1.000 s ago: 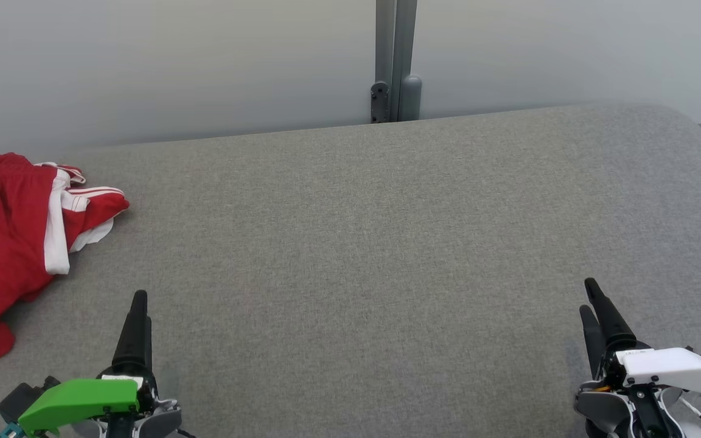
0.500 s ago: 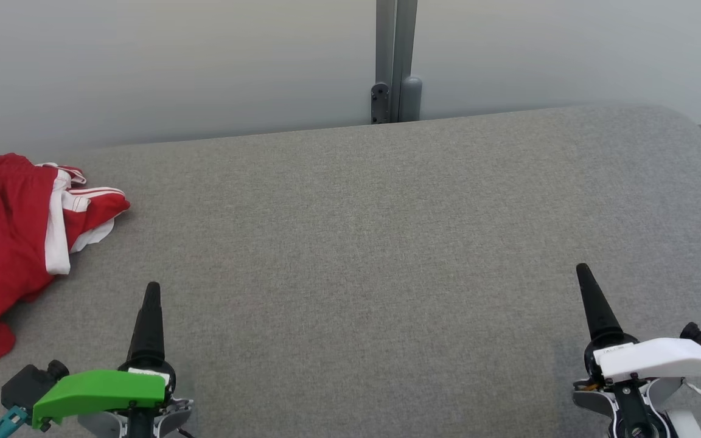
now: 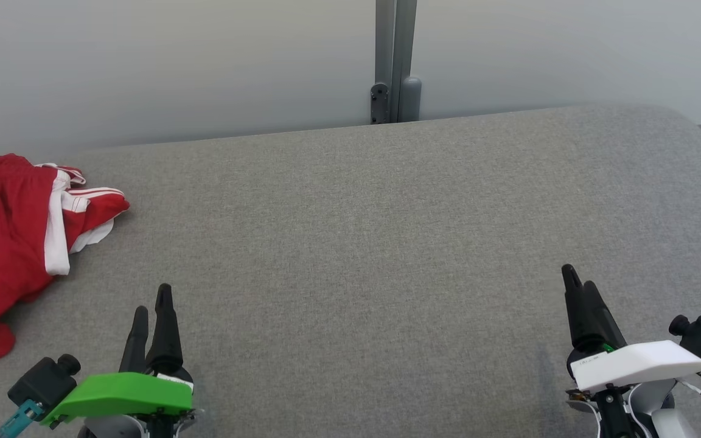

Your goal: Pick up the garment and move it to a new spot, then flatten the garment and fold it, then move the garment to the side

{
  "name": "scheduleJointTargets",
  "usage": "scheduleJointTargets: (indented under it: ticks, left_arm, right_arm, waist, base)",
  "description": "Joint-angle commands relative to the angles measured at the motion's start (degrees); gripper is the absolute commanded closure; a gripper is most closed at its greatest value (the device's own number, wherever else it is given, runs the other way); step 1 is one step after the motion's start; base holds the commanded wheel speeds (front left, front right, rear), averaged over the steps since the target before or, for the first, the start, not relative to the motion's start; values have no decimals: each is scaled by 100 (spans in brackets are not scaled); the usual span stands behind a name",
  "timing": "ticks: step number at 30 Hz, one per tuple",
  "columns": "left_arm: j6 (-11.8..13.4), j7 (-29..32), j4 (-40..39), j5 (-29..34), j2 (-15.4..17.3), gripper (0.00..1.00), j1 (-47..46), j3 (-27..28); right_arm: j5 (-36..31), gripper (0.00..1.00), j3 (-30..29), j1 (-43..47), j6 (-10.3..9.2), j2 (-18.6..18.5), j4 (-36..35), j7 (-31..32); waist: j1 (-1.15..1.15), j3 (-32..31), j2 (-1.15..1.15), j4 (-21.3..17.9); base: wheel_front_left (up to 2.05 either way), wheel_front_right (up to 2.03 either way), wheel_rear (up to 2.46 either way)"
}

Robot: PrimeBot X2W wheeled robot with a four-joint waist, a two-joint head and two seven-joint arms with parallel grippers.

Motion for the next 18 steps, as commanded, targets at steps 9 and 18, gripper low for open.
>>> scheduleJointTargets:
  ticks: [9, 18]
  left_arm:
    - [77, -210, -51, 1115, 42, 0, 101, -102]
    - [125, -362, -6, 2023, 61, 0, 153, -198]
  right_arm:
    - [-929, 0, 116, 20, 3, -42, -78, -212]
    - [-1661, 0, 217, 39, 3, -46, -115, -363]
  waist:
    - [0, 8, 0, 1]
    - [0, 12, 0, 2]
  base:
    - [0, 0, 0]
    - [0, 0, 0]
